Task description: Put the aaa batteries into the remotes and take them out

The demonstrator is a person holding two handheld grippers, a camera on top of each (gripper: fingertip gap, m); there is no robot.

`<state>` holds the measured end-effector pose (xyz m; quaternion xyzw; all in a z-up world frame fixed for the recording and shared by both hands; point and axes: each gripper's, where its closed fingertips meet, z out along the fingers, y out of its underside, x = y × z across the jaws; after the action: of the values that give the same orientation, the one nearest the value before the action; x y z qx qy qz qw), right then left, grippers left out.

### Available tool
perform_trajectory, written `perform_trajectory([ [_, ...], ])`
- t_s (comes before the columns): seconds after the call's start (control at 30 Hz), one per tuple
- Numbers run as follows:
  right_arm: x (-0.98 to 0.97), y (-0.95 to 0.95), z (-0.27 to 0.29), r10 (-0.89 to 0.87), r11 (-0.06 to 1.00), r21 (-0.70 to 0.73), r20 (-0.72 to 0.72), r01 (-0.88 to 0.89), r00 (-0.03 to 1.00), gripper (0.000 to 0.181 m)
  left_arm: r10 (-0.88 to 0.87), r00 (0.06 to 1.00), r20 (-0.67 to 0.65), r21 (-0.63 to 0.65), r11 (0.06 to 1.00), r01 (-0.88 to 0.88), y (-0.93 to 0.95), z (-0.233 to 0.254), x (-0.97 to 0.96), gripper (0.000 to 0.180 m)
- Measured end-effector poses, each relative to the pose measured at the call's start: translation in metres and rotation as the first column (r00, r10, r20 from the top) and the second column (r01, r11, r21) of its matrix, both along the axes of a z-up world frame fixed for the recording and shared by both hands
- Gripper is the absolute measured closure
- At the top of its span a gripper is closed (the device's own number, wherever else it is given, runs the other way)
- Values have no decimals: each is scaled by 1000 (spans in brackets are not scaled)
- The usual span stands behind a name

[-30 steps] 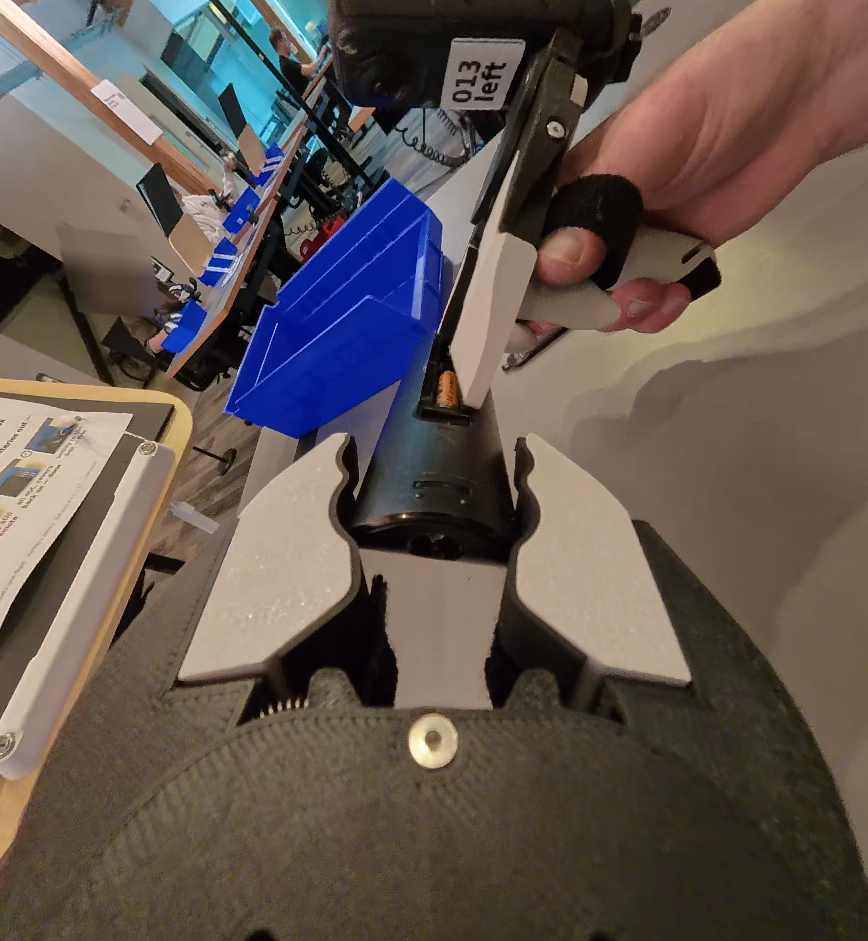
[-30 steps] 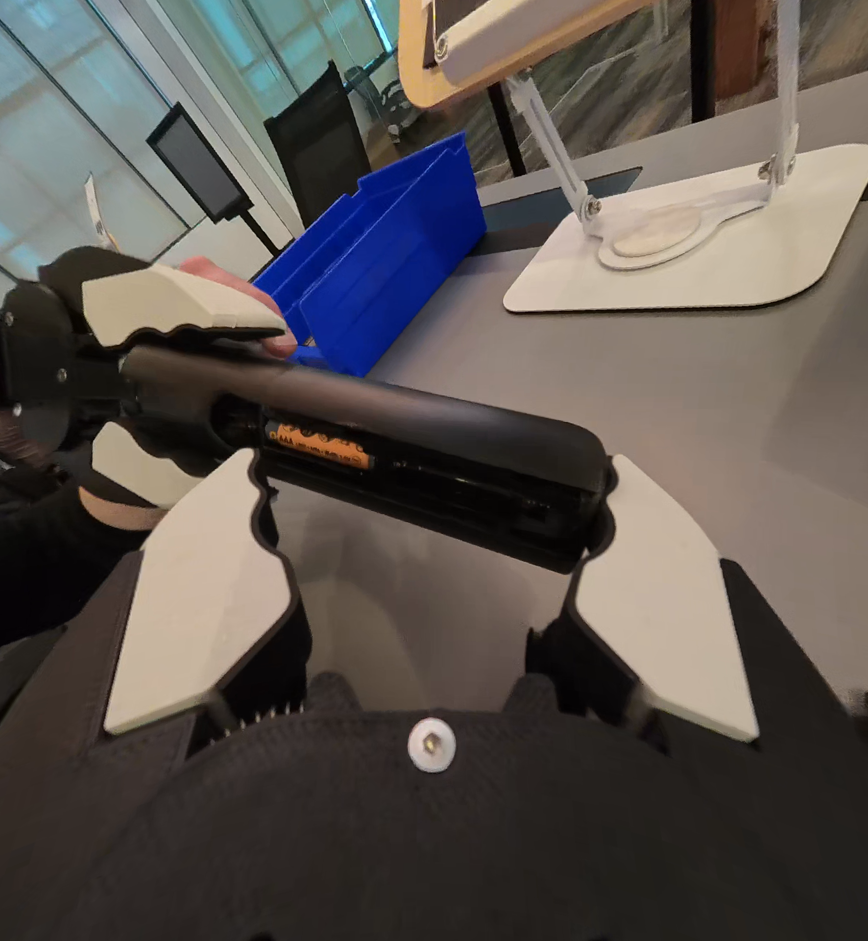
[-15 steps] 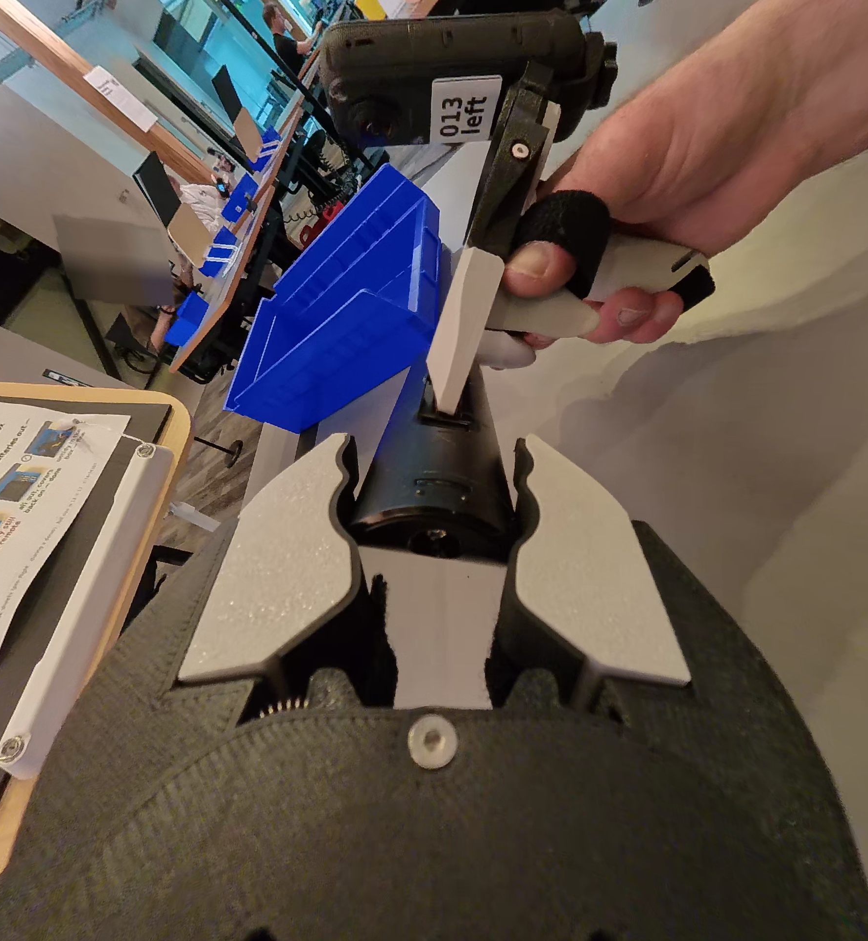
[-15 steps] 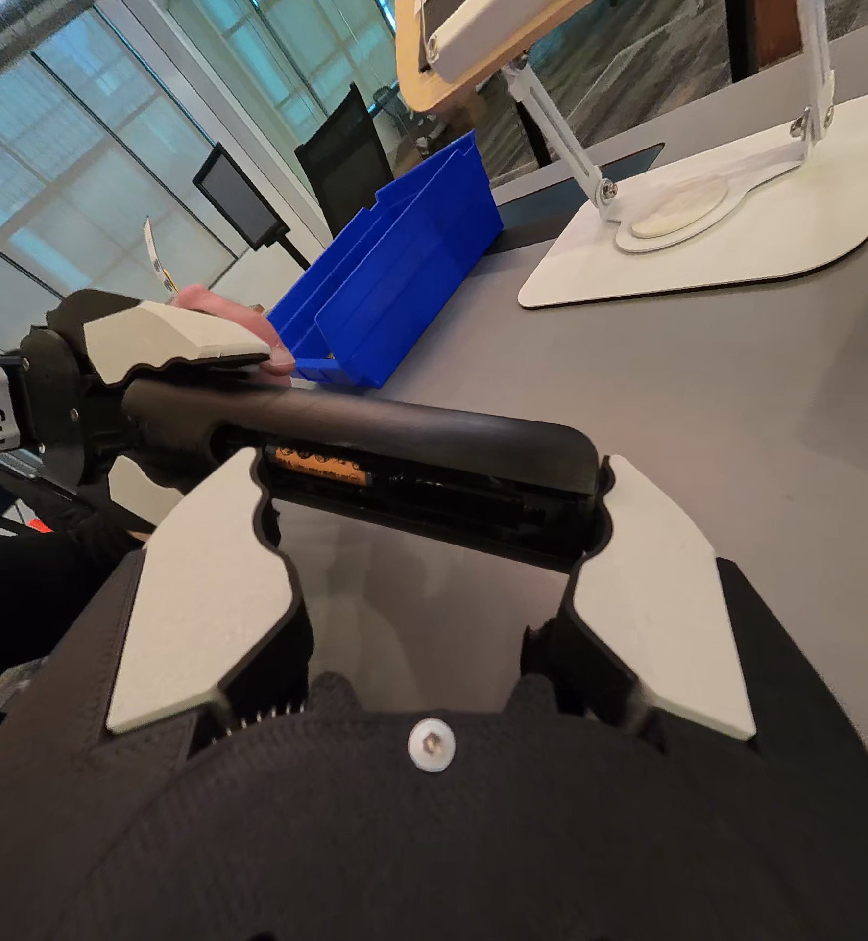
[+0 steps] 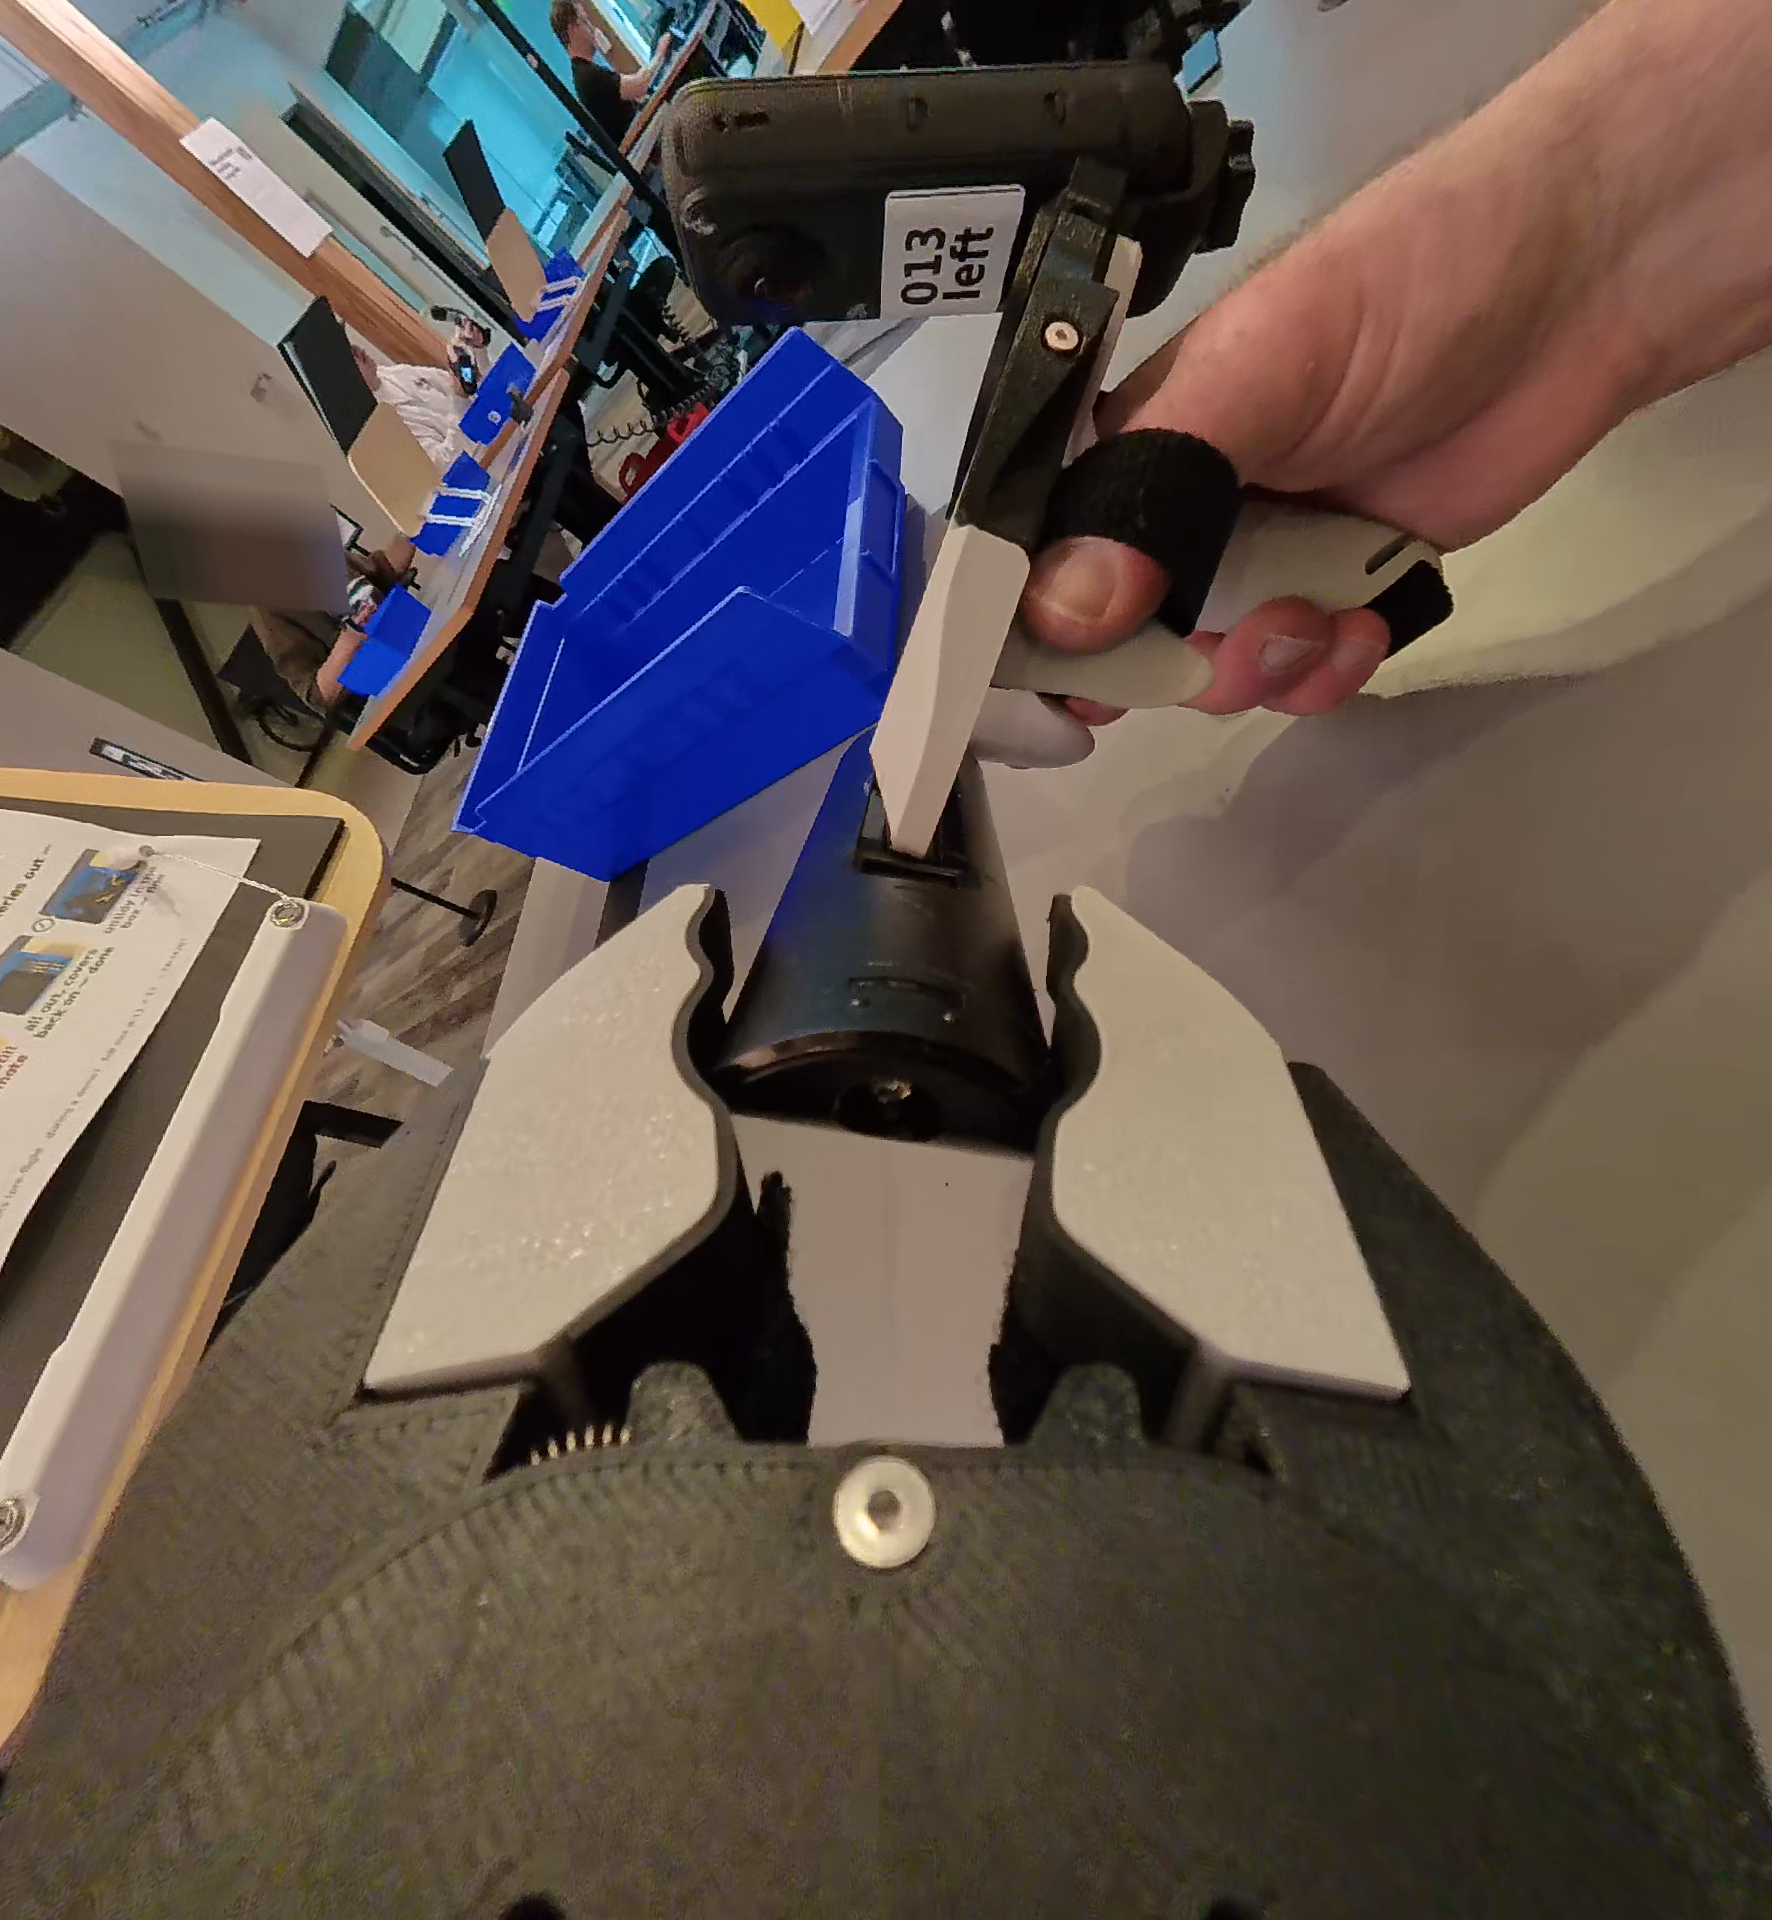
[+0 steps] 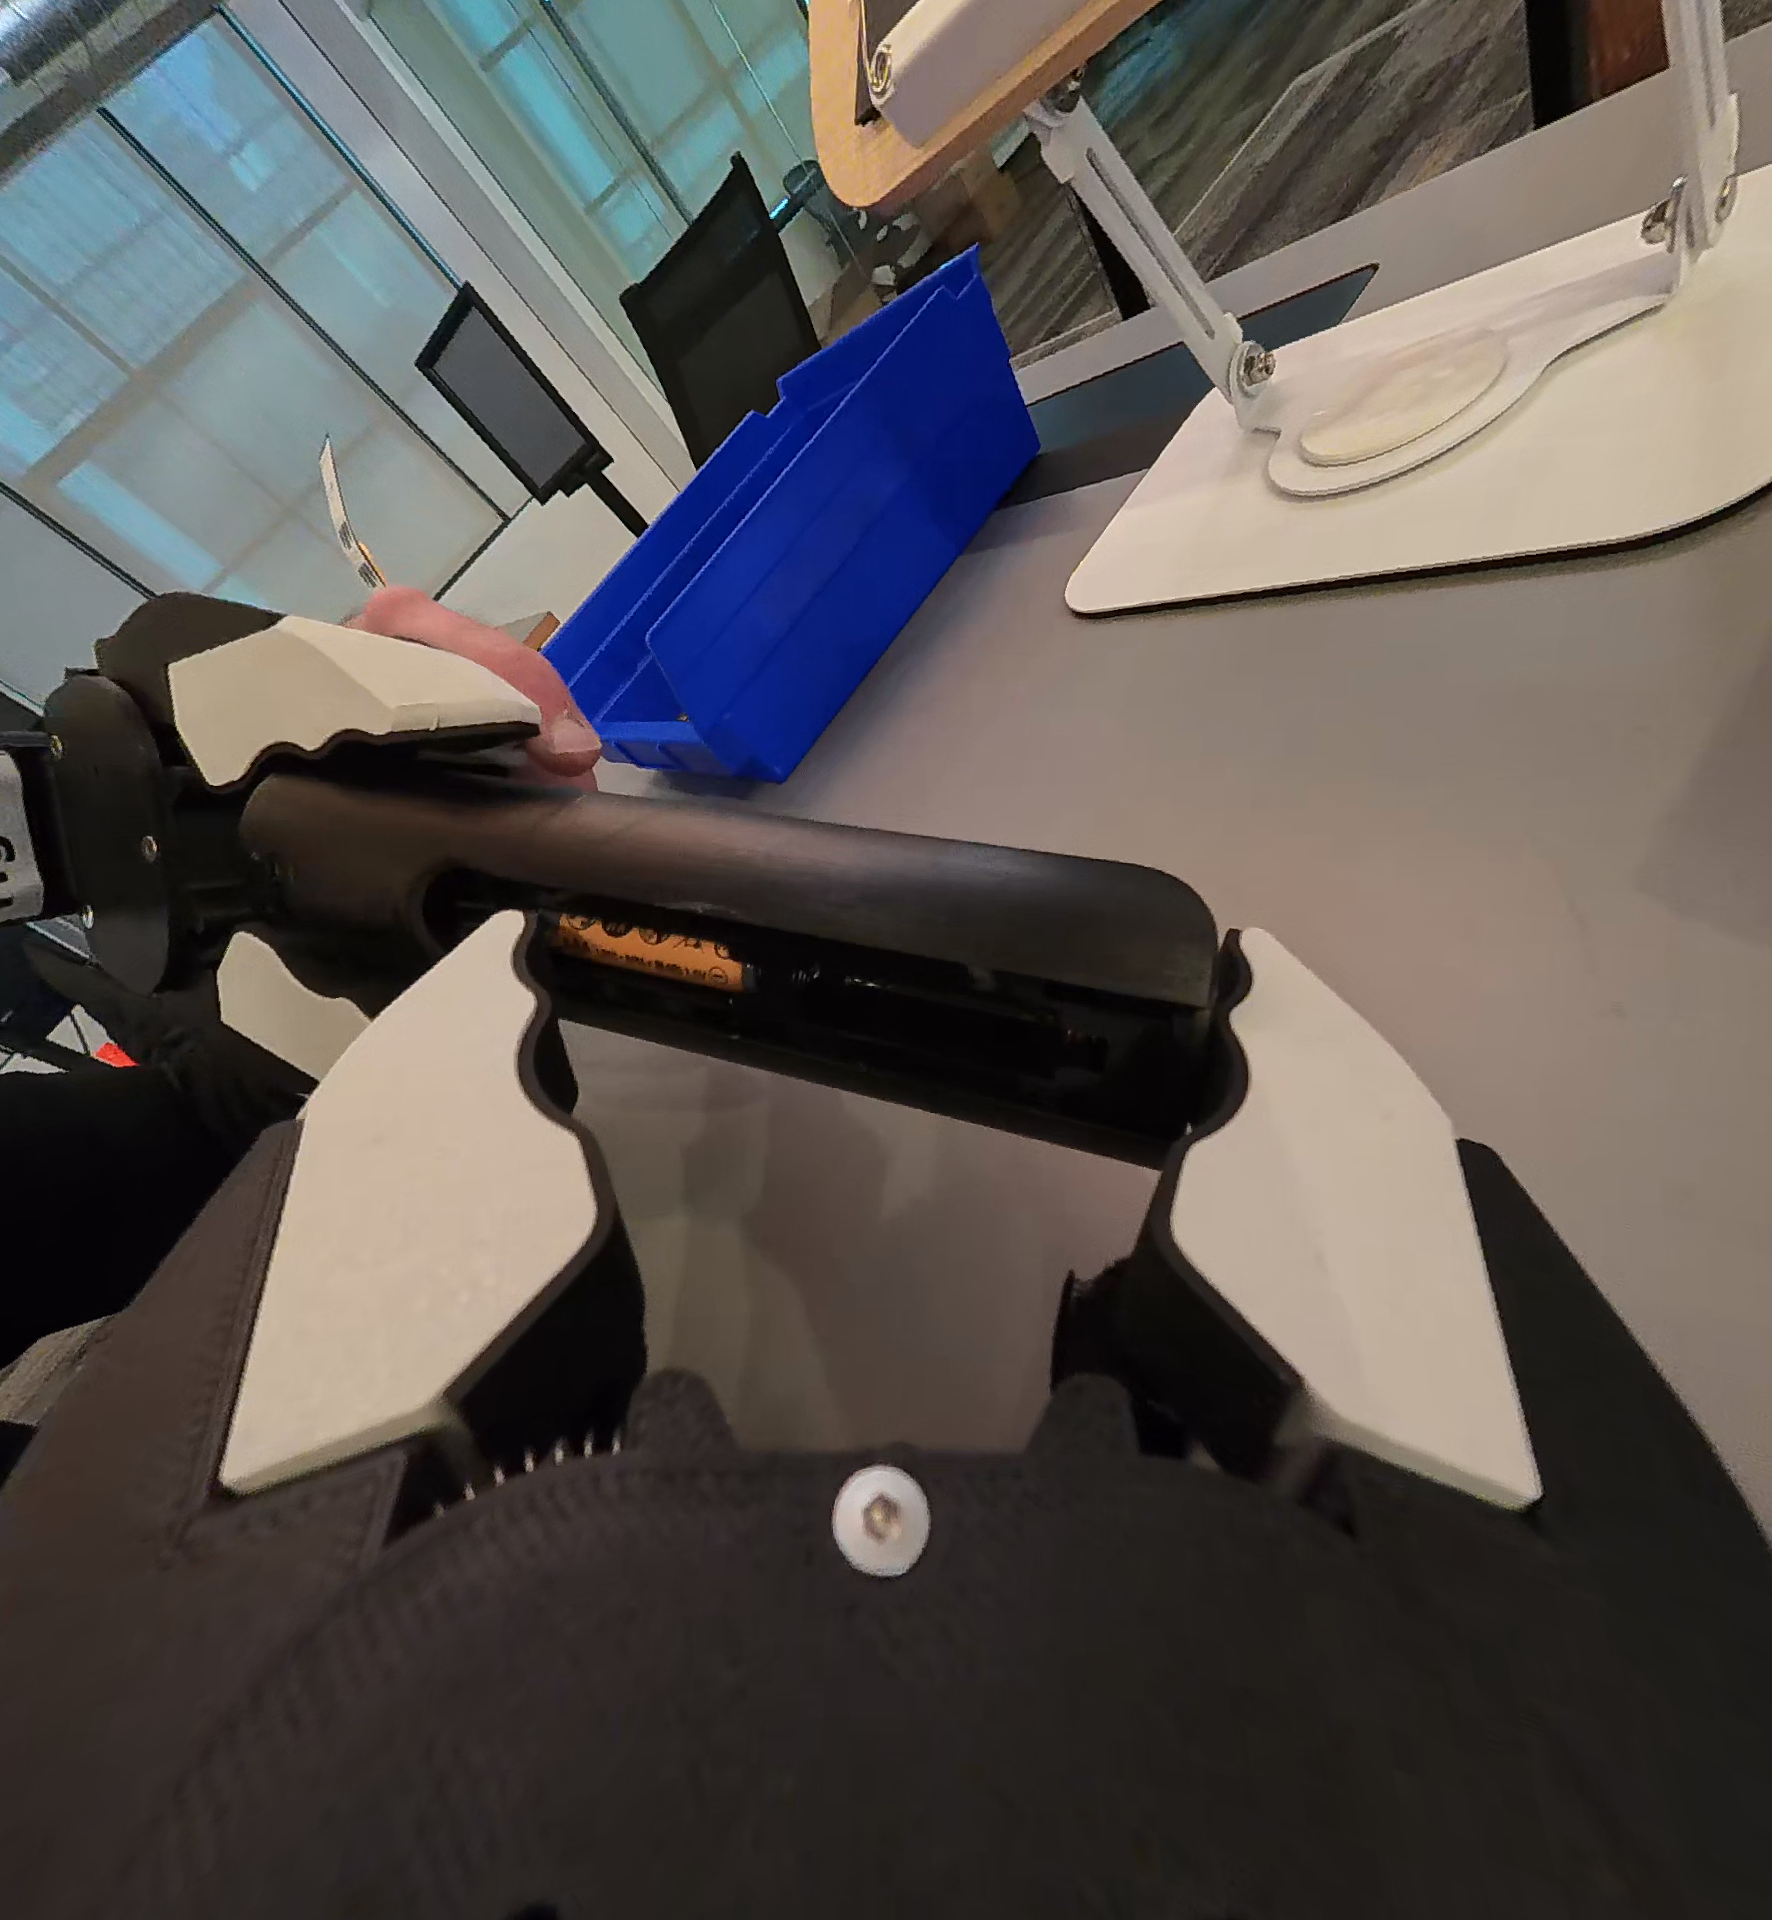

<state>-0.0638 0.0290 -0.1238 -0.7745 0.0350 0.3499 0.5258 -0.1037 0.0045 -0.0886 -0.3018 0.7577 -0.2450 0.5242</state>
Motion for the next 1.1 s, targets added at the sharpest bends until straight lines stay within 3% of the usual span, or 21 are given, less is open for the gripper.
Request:
perform_trajectory([
  [0.27, 1, 0, -2, 11, 1000, -1, -2, -11, 1000, 66, -2, 1000, 14, -4, 1000, 2, -1, -1, 1, 120],
  [0.33, 7, -3, 3, 10, 1000, 24, -37, -9, 999, 86, -6, 1000, 18, -53, 999, 7, 1, 1, 0, 120],
  [0.37, 7, -3, 4, 8, 1000, 27, -35, -7, 999, 86, -8, 1000, 23, -62, 998, 9, 1, 2, 0, 120],
  [0.5, 6, 0, 3, 11, 1000, 28, -20, -11, 1000, 81, -6, 1000, 28, -51, 999, 8, 3, 1, 1, 120],
  [0.6, -1, 1, -4, 47, 999, -2, 0, -47, 999, 66, -11, 1000, 18, -3, 1000, 11, 0, -1, 1, 120],
  [0.73, 3, -1, -1, 26, 1000, -4, 58, -25, 998, 67, -5, 1000, 7, -9, 1000, 5, -1, -2, 1, 120],
  [0.83, 5, -5, -6, 8, 1000, -19, 93, -6, 996, 73, 17, 999, -37, 65, 998, -15, 3, -4, -1, 120],
  [0.93, 0, -8, -7, 10, 1000, -27, 99, -7, 995, 75, 28, 997, -70, 56, 998, -25, 4, 0, -5, 120],
  [1.1, -14, -4, -4, 13, 1000, -25, 31, -13, 999, 71, 80, 992, -96, 155, 986, -64, 7, 3, -12, 120],
])
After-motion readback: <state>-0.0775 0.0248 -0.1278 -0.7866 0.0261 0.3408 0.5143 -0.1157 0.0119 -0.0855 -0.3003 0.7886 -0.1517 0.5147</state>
